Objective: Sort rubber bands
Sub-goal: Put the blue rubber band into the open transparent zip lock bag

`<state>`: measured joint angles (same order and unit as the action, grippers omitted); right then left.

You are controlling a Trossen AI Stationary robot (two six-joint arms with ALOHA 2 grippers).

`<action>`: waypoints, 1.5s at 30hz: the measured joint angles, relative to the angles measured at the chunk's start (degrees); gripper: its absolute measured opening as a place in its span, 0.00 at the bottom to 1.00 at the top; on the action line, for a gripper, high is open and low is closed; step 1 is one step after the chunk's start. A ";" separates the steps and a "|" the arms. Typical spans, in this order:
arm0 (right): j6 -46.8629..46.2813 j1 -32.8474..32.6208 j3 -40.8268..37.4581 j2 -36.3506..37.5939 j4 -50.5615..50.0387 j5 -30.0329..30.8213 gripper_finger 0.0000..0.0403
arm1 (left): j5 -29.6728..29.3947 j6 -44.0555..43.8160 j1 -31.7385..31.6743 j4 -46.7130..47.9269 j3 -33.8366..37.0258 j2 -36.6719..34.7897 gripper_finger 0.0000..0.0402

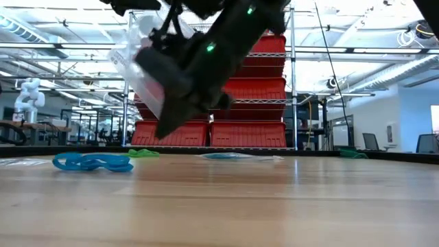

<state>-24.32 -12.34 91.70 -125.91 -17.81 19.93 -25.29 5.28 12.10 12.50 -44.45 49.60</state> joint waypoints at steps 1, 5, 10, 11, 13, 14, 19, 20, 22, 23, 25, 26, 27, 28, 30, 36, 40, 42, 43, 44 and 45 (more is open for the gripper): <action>1.11 -0.04 0.00 0.88 -2.21 0.31 0.00 | -0.32 0.04 0.02 0.00 0.00 0.00 0.00; 7.08 -0.45 -0.02 2.70 -2.57 -1.10 0.01 | -0.66 1.29 -0.02 -0.03 0.00 0.02 0.00; 17.60 -0.57 0.00 0.47 1.86 -4.76 0.13 | -1.79 1.60 -0.02 0.04 0.00 0.02 0.00; 19.22 -0.57 -0.02 -0.15 2.62 -5.27 0.16 | -1.81 1.71 -0.02 0.04 0.00 0.02 0.00; 21.72 -0.52 -0.02 -0.91 4.23 -5.31 0.23 | -1.80 2.04 -0.02 0.04 0.00 0.02 0.00; 22.56 -0.49 -0.02 -1.26 5.04 -5.18 0.26 | -1.82 2.17 -0.02 0.04 0.00 0.02 0.00; 28.97 -0.39 -0.02 -1.68 9.41 -5.49 0.36 | -1.82 2.14 -0.02 0.14 0.00 0.02 0.00; 29.97 -0.48 -0.02 -1.66 10.43 -6.34 0.36 | -1.82 2.14 -0.02 0.14 0.00 0.02 0.00; 31.04 -0.48 -0.02 -1.66 11.94 -8.88 0.35 | -1.82 2.14 -0.02 0.17 0.00 0.02 0.00; 31.35 -0.48 -0.02 -1.82 12.67 -10.02 0.35 | -1.82 2.14 -0.02 0.17 0.00 0.02 0.00; 31.87 -0.52 0.07 -2.36 14.42 -11.38 0.33 | -1.82 2.02 -0.02 0.16 0.00 0.02 0.00; 32.22 -0.55 0.05 -2.69 14.14 -11.38 0.33 | -1.82 1.65 -0.02 0.19 0.00 0.02 0.00; 32.55 -0.55 0.04 -3.34 14.90 -11.32 0.32 | -1.82 1.44 -0.02 0.19 0.00 0.02 0.00; 32.70 -0.48 0.05 -3.71 15.24 -11.34 0.32 | -1.82 1.25 -0.02 -0.14 0.15 0.02 0.00; 32.76 -0.37 -0.10 -4.37 15.14 -11.42 0.31 | -1.82 1.13 -0.02 -1.06 1.24 0.02 0.00; 32.00 0.06 0.04 -4.94 16.63 -11.05 0.31 | -1.82 -1.61 -0.02 -2.17 3.99 0.02 0.00; 32.01 0.69 0.03 -5.05 16.83 -11.03 0.31 | -1.81 -1.86 0.02 -3.40 4.20 0.05 0.00; 32.11 0.91 0.02 -5.05 16.83 -10.92 0.31 | -1.80 -1.50 0.02 -4.32 4.20 0.04 0.00; 32.11 1.01 0.02 -5.05 16.79 -10.94 0.31 | -1.79 -1.28 0.02 -4.70 4.20 0.04 0.00; 32.11 1.13 0.02 -5.05 16.81 -10.96 0.31 | -1.76 -1.01 0.02 -4.91 4.20 0.04 0.00; 32.09 1.16 0.02 -5.05 16.82 -10.98 0.31 | -1.76 -0.90 0.02 -4.92 4.20 0.04 0.00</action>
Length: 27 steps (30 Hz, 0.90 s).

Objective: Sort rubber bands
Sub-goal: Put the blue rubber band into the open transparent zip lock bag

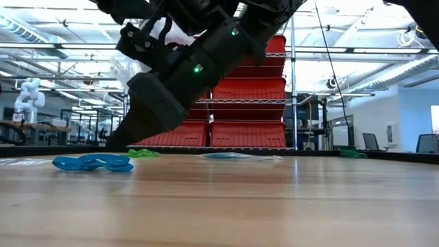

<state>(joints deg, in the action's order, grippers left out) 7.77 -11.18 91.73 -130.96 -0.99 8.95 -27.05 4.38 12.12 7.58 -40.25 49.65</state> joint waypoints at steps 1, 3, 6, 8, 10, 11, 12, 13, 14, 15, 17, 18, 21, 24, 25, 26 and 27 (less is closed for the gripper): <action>0.00 0.00 0.02 -0.15 0.04 -0.03 0.31 | 0.02 0.00 0.00 -0.03 0.00 0.00 0.00; 0.28 -0.01 0.02 -0.76 0.39 -0.29 0.31 | 0.07 -0.02 0.02 -0.13 0.00 0.00 0.00; 0.39 -0.32 0.00 -1.89 1.00 -0.33 0.31 | 0.21 -0.02 0.02 -0.11 0.00 0.00 0.00; 0.42 -0.52 0.00 -2.16 1.10 0.12 0.31 | 0.28 -0.03 0.02 -0.11 0.00 0.00 0.00; 0.14 -0.52 0.00 -2.23 1.25 0.32 0.30 | 0.29 -0.02 0.02 -0.21 0.00 0.00 0.00; -0.04 -0.48 0.00 -2.23 1.40 0.39 0.29 | 0.31 -0.02 0.02 -0.22 0.00 0.00 0.00; -0.06 -0.43 0.00 -2.23 1.51 0.44 0.27 | 0.32 -0.03 0.02 -0.17 0.00 0.00 0.00; 0.02 -0.36 0.00 -2.23 1.51 0.44 0.24 | 0.35 -0.04 0.02 -0.18 0.00 0.00 0.00; 0.38 -0.30 0.00 -2.25 1.51 0.44 0.20 | 0.35 -0.02 0.02 -0.16 0.00 0.00 0.00; 0.64 -0.28 0.00 -2.25 1.51 0.44 0.16 | 0.35 -0.04 0.02 -0.20 0.00 0.00 0.00; 0.81 -0.27 0.00 -2.25 1.51 0.17 0.06 | 0.37 -0.04 0.02 -0.12 0.00 0.00 0.00; 0.84 -0.24 0.00 -2.25 1.52 0.07 0.03 | 0.37 -0.04 0.02 -0.14 0.00 0.00 0.00; 0.85 -0.64 0.96 -2.11 0.11 -0.36 0.02 | 0.37 -0.01 0.02 -0.10 0.00 0.00 0.00; 1.36 -1.37 4.38 -1.91 -3.87 -0.39 0.00 | 0.39 0.45 0.02 -0.11 0.00 0.00 0.00; 1.79 -1.63 5.98 -1.90 -5.85 -0.37 0.00 | 0.39 0.46 0.02 -0.11 0.00 0.00 0.00; 2.30 -1.91 7.52 -1.88 -7.83 -0.39 0.00 | 0.39 0.46 0.02 -0.12 0.00 0.00 0.00; 2.88 -2.13 8.97 -1.81 -9.90 -0.37 0.00 | 0.39 0.48 0.02 -0.13 0.00 0.00 0.00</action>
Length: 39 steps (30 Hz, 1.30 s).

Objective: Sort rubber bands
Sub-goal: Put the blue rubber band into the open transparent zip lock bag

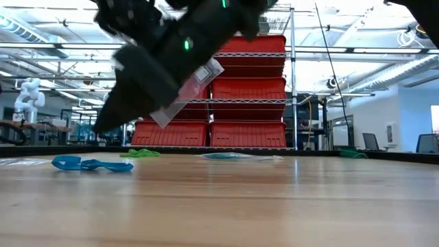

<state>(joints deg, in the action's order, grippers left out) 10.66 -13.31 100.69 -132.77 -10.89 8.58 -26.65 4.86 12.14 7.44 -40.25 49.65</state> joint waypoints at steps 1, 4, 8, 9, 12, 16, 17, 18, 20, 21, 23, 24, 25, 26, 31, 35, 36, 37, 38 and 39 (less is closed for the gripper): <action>0.46 -0.25 1.47 0.02 -2.07 0.00 0.00 | 0.00 0.00 0.00 0.06 0.00 0.00 0.00; 1.72 -0.81 7.52 0.00 -10.63 0.04 0.00 | -0.08 0.45 0.00 0.00 0.00 0.00 0.00; 4.03 -1.39 15.51 0.27 -22.75 0.98 0.00 | -0.18 1.26 0.00 -0.07 0.00 0.00 0.00; 4.47 -1.50 17.36 0.33 -26.55 1.82 0.00 | -0.24 1.98 0.00 -0.06 0.00 0.00 0.00; 4.84 -1.80 21.16 1.56 -38.26 6.30 0.00 | -0.42 3.25 -0.55 -0.84 0.02 0.00 0.00; 1.19 -1.61 21.34 5.92 -50.16 10.64 0.00 | -0.42 3.73 -1.90 -2.38 0.41 0.00 0.00; 0.13 -1.54 20.85 7.21 -52.02 11.13 0.00 | -0.41 4.56 -2.28 -3.87 1.07 -0.02 0.00; -0.84 -1.50 20.13 8.72 -53.31 11.14 0.00 | -0.13 5.09 -2.68 -5.93 2.05 -0.02 0.00; -2.07 -1.51 17.90 12.25 -53.20 11.02 0.00 | 1.97 5.99 -3.73 -10.08 4.32 -0.02 0.00; -2.67 -1.76 16.45 14.25 -53.02 11.03 0.00 | 3.19 6.02 -4.24 -11.18 5.32 -0.02 0.00; -4.68 -2.23 12.75 19.09 -51.27 10.89 0.00 | 5.33 6.05 -5.02 -14.13 7.35 -0.02 0.00; -6.07 -2.36 10.60 21.47 -49.92 10.72 0.00 | 6.26 6.07 -5.29 -15.49 8.39 -0.02 0.00; -7.31 -2.39 8.24 23.99 -48.29 10.57 0.00 | 7.07 6.09 -5.58 -16.37 9.18 -0.02 0.00; -8.31 -2.34 5.75 26.45 -46.13 10.61 0.00 | 7.79 6.54 -5.84 -16.80 9.67 -0.01 0.00; -9.51 -1.41 -5.54 35.76 -33.96 11.31 0.00 | 13.55 10.52 -6.17 -19.19 10.03 -0.02 0.00; -9.29 0.34 -9.75 38.23 -31.18 10.75 0.00 | 16.25 12.29 -6.12 -21.50 10.01 0.48 0.00; -9.05 0.81 -10.19 38.29 -30.99 10.81 0.00 | 16.39 12.61 -6.12 -21.73 10.01 0.66 0.00; -8.74 1.22 -10.27 38.27 -30.91 10.90 0.00 | 16.39 13.12 -6.14 -21.71 10.01 0.72 0.00; -8.43 1.54 -10.31 38.27 -30.72 10.91 0.00 | 16.39 13.70 -6.16 -21.85 10.01 0.72 0.00; -8.16 1.84 -10.33 38.27 -30.66 10.76 0.00 | 16.39 14.26 -6.16 -22.14 10.01 0.72 0.00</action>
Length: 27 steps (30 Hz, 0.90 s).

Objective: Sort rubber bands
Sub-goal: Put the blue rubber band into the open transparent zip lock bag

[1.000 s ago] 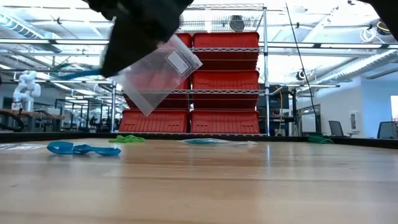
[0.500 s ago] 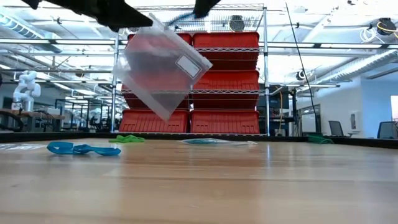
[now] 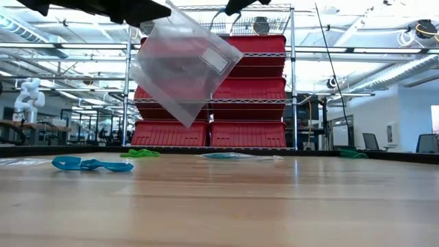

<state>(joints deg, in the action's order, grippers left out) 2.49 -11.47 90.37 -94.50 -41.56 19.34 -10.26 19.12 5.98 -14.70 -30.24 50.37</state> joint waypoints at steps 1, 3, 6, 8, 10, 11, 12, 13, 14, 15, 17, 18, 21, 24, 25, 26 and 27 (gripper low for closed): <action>0.18 0.42 0.00 0.02 0.08 -0.28 0.00 | 0.00 0.77 -0.15 -0.19 -0.02 -0.02 0.00; 0.30 1.37 0.00 0.02 0.27 -1.53 0.00 | 0.02 1.27 -0.59 -0.10 -0.02 0.00 0.00; 0.29 2.78 0.00 0.02 0.65 -3.03 0.00 | 0.00 1.50 -1.71 -0.45 -0.04 0.00 0.00; -0.12 3.30 0.00 0.02 1.51 -4.14 0.00 | 0.00 2.28 -2.51 -0.30 -0.04 0.00 0.00; -1.08 3.37 0.00 0.03 2.46 -4.67 0.00 | 0.02 2.31 -3.30 -0.32 -0.04 0.36 0.00; -1.73 3.34 0.00 0.18 2.95 -4.83 0.00 | 0.00 2.31 -3.64 -0.26 -0.04 0.54 0.00; -2.53 3.33 0.11 0.27 3.04 -4.94 0.00 | 0.00 2.31 -3.86 0.00 -0.04 0.63 0.00; -3.50 3.35 0.48 0.35 2.97 -5.33 0.00 | 0.00 2.29 -4.06 0.21 -0.04 0.63 0.00; -4.50 3.39 0.93 0.35 3.22 -6.15 0.00 | 0.00 2.27 -4.15 0.24 -0.04 0.63 0.00; -5.44 3.39 1.28 0.40 3.54 -6.74 0.00 | 0.00 2.28 -4.14 0.20 -0.04 0.63 0.00; -7.50 3.43 1.71 0.44 3.63 -7.55 0.00 | 0.00 2.29 -4.13 0.20 -0.04 0.63 0.00; -8.46 3.40 1.73 0.44 3.88 -7.78 0.00 | 0.00 2.29 -4.11 0.20 -0.04 0.63 0.00; -11.39 3.78 1.73 0.44 3.98 -10.34 0.00 | 0.00 2.46 -4.13 0.19 -0.04 0.63 0.00; -13.99 4.40 1.73 0.30 5.06 -12.09 0.00 | 0.00 2.49 -4.13 0.20 -0.04 0.63 0.00; -14.74 4.48 1.73 0.19 5.47 -12.11 0.00 | 0.00 2.52 -4.13 0.20 -0.04 0.63 0.00; -15.27 4.74 1.73 0.12 5.53 -12.28 0.00 | 0.00 2.72 -4.13 0.20 -0.04 0.63 0.00; -15.75 4.92 1.73 0.11 5.67 -12.78 0.00 | 0.00 2.88 -4.13 0.20 -0.04 0.63 0.00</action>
<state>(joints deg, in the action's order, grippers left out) -13.26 -6.55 92.09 -94.39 -35.89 6.57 -10.26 22.00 1.85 -14.50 -30.28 51.00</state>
